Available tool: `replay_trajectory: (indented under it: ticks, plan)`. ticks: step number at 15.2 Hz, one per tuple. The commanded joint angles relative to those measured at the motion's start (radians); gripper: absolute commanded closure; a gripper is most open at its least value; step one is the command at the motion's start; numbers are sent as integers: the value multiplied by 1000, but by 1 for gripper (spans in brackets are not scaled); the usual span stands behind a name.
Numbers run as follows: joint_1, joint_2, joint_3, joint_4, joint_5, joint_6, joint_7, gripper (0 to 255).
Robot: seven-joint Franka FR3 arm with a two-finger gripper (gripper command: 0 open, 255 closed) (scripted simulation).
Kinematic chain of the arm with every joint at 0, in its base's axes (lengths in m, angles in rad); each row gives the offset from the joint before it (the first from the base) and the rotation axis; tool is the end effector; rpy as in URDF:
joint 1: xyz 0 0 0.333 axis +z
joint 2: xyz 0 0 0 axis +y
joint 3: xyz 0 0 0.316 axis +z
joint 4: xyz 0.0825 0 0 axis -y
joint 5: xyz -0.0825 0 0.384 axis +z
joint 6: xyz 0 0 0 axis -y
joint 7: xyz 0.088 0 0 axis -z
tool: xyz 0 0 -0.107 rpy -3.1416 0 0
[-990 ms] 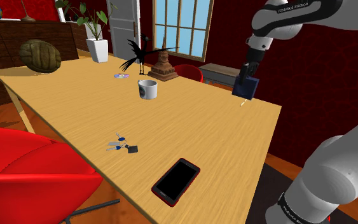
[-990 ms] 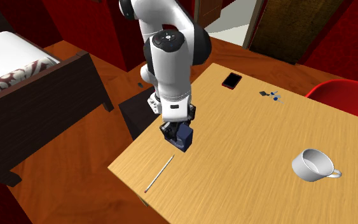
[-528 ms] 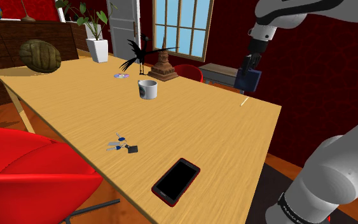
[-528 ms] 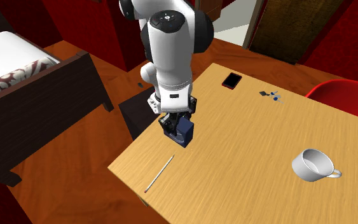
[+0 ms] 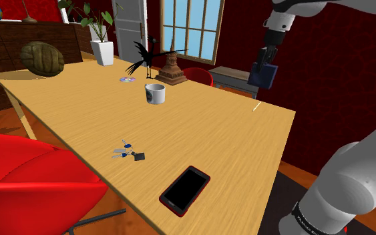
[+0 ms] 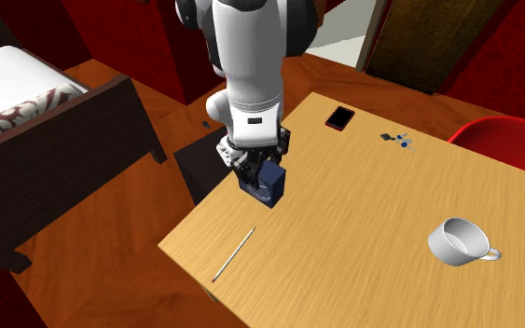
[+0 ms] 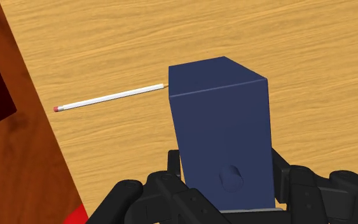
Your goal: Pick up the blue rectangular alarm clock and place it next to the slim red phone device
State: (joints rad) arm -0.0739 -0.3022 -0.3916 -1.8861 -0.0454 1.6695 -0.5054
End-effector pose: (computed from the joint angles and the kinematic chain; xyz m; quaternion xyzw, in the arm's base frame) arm 0.4097 -0.2396 0.6251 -0.9985 -0.0277 -0.0441 0.0157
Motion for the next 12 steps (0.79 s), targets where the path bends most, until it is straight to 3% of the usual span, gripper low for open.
replay_trajectory:
  ticks: [1, 3, 12]
  plan:
    - [1, 4, 1, 36, 2, -32, 0, 255]
    - [2, 11, 1, 68, 4, -58, 0, 255]
    - [46, -188, 178, -124, -2, -63, 229, 255]
